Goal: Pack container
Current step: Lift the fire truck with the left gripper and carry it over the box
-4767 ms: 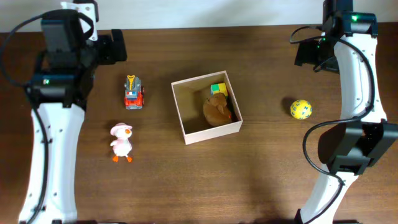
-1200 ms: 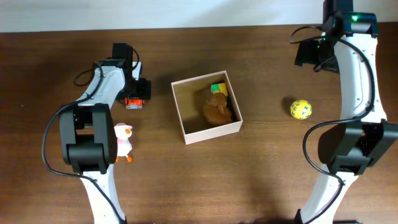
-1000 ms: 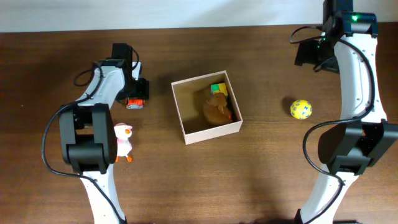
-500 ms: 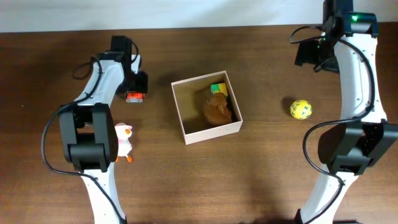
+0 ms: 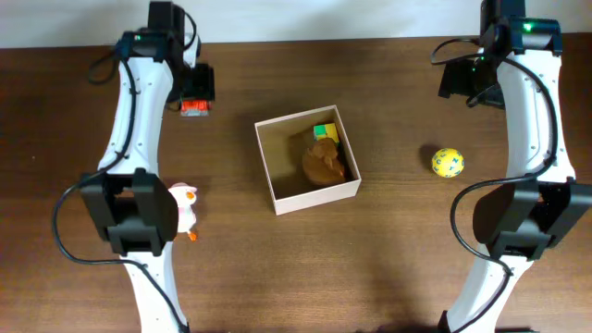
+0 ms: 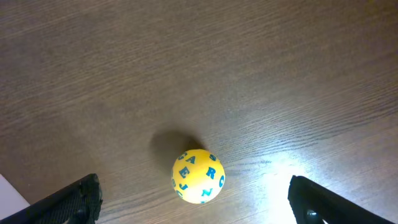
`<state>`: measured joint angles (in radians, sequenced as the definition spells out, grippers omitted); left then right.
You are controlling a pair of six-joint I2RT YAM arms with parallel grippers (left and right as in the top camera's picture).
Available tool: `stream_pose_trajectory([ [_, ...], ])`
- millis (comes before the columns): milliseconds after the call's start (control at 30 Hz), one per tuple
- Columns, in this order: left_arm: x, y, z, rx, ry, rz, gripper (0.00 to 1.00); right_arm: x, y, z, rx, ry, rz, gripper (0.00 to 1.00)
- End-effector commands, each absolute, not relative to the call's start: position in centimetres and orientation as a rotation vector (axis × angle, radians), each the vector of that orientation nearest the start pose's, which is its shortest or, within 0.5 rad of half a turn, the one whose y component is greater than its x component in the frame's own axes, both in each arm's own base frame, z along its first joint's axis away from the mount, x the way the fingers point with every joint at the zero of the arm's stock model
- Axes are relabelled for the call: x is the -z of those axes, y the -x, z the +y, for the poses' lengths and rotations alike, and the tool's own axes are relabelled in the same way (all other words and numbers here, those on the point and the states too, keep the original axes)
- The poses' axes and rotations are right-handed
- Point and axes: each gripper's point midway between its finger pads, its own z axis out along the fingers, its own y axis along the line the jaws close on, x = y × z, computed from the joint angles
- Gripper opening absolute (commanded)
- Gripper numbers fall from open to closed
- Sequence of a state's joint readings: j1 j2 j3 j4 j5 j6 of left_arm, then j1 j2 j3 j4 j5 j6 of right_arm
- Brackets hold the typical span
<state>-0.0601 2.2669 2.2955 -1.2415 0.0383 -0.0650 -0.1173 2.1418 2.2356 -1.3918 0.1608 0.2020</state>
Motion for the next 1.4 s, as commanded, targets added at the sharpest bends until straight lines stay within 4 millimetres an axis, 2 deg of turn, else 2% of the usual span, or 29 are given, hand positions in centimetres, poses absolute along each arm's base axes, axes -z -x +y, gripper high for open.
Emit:
stream_pose_trajectory([
  [0,-18.3,-51.7,-6.8,0.197,0.024,2.744,0.52,-19.4,-46.1,-8.3,0.232,-0.476,2.786,0.99],
  [67,-19.6,-50.8,-8.4,0.233,0.004,2.750,0.51,-19.4,-46.1,-8.3,0.232,-0.476,2.786,0.99],
  [167,-20.3,-49.0,-10.5,0.269,0.026,2.794,0.50,-19.5,-46.1,-8.3,0.232,-0.476,2.785,0.99],
  [367,-19.7,-45.0,-15.9,0.379,-0.007,2.921,0.49,-19.5,-46.1,-8.3,0.232,-0.476,2.785,0.99],
  [567,-19.6,-42.4,-20.8,0.399,-0.089,2.960,0.47,-19.5,-46.1,-8.3,0.232,-0.476,2.785,0.99],
  [767,-19.2,-40.2,-24.3,0.400,-0.212,2.986,0.47,-19.4,-46.1,-8.3,0.232,-0.476,2.786,0.99],
  [933,-17.8,-38.9,-25.9,0.379,-0.273,3.034,0.47,-19.4,-46.1,-8.3,0.232,-0.476,2.786,0.99],
  [1100,-15.9,-38.0,-25.7,0.326,-0.275,3.117,0.46,-19.5,-46.1,-8.3,0.232,-0.476,2.785,0.99],
  [1233,-14.8,-38.3,-25.2,0.267,-0.270,3.133,0.37,-19.5,-46.1,-8.3,0.232,-0.476,2.785,0.99],
  [1367,-14.3,-39.2,-24.2,0.166,-0.261,3.104,0.36,-19.4,-46.1,-8.3,0.232,-0.476,2.786,0.99],
])
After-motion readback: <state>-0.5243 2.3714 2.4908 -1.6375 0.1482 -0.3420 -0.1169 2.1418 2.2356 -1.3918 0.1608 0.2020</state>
